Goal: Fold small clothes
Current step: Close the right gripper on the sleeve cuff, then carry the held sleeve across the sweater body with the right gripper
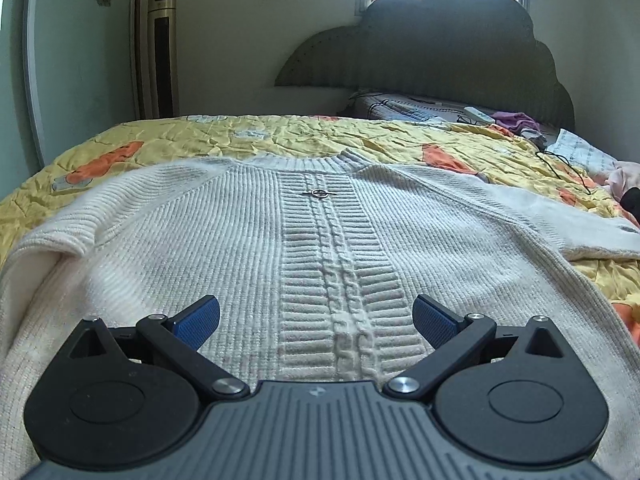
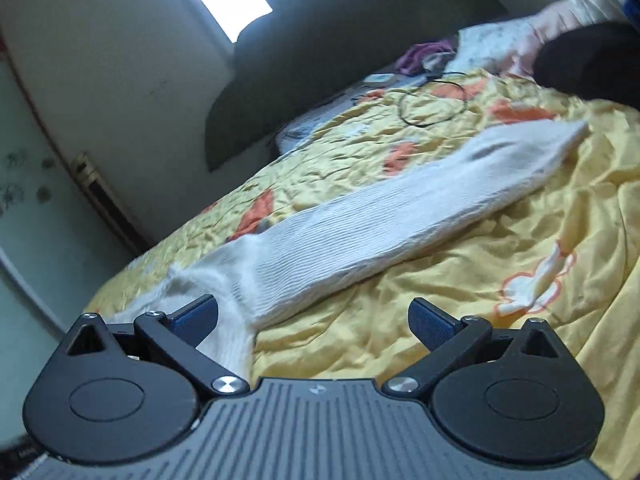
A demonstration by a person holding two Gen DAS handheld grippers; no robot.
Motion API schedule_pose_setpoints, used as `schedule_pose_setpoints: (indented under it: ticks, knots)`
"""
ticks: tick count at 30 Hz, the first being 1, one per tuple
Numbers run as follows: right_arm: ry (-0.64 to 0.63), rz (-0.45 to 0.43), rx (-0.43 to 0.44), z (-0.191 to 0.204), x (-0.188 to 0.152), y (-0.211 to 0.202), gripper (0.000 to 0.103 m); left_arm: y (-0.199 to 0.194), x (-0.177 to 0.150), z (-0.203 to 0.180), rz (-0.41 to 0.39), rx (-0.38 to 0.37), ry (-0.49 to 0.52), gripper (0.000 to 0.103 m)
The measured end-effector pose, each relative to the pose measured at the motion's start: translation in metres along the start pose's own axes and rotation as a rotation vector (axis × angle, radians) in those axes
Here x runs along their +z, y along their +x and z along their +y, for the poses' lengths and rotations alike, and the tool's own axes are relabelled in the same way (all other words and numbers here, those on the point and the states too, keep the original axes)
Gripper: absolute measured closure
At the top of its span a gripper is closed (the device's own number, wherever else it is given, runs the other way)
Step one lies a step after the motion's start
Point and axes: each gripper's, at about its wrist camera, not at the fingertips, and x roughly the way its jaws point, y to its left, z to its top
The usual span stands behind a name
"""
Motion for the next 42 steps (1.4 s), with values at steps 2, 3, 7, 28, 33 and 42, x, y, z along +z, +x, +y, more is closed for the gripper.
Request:
schedule_pose_setpoints:
  ticks: [2,3,7,28,33,42]
  knots:
    - [0.081,0.001,0.005,-0.022,0.005,0.011,0.004,0.005,-0.003,-0.003,0.003,0.015,0.026,0.000]
    - [0.132,0.007,0.019,-0.034,0.008,0.019,0.006,0.006,-0.004,-0.004,0.000,0.021,0.041,0.000]
    - [0.188,-0.019,0.052,-0.056,0.012,0.040,0.009,0.009,-0.009,-0.013,-0.006,0.046,0.099,0.000]
    - [0.430,-0.290,-0.123,-0.149,0.104,0.086,0.090,0.020,-0.010,-0.014,0.091,0.040,0.103,0.000]
    - [0.257,-0.298,-0.098,-0.097,0.117,0.076,0.090,0.014,0.000,0.002,0.104,0.043,0.070,0.000]
    - [0.034,-0.193,0.081,0.022,0.117,0.084,0.090,0.006,0.010,0.027,0.089,0.092,0.058,0.000]
